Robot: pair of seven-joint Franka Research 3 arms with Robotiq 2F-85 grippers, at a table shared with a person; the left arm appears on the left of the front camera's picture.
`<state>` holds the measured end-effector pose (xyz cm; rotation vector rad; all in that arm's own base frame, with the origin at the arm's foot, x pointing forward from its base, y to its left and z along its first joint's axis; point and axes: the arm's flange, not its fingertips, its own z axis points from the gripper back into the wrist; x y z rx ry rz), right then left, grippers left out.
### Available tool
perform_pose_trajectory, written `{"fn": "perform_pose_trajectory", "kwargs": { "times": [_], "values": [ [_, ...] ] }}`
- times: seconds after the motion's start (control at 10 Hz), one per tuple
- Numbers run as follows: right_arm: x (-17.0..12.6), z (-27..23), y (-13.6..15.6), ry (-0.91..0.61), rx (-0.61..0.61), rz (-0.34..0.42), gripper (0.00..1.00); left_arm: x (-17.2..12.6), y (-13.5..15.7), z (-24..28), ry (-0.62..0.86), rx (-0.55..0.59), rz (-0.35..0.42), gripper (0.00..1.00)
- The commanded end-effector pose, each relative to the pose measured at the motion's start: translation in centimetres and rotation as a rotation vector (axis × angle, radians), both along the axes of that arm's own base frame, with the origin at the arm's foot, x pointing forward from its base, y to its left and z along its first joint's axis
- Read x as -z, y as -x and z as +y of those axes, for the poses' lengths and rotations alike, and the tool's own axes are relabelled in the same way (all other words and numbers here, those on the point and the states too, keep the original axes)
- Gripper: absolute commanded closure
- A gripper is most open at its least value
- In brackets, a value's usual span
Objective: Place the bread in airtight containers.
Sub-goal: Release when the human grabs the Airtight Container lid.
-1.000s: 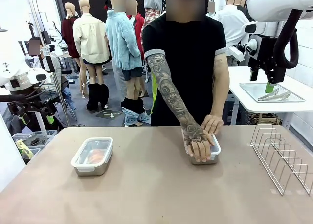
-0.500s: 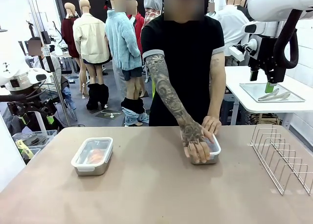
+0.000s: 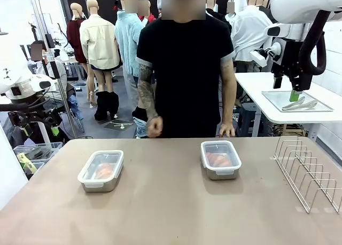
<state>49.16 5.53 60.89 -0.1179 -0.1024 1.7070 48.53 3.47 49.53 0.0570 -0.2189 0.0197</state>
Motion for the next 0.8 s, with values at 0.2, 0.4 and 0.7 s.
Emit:
{"fn": "perform_pose_trajectory", "kwargs": {
  "times": [0.2,0.4,0.7],
  "values": [
    [-0.24,0.3,-0.12,-0.021,0.011,0.016,0.0,-0.06,0.12,0.05,0.0,0.005,-0.001,0.0],
    [-0.24,0.3,-0.12,-0.021,0.011,0.016,0.0,-0.06,0.12,0.05,0.0,0.005,-0.001,0.0],
    [-0.24,0.3,-0.12,-0.021,0.011,0.016,0.0,-0.06,0.12,0.05,0.0,0.005,-0.001,0.0]
  ]
}}
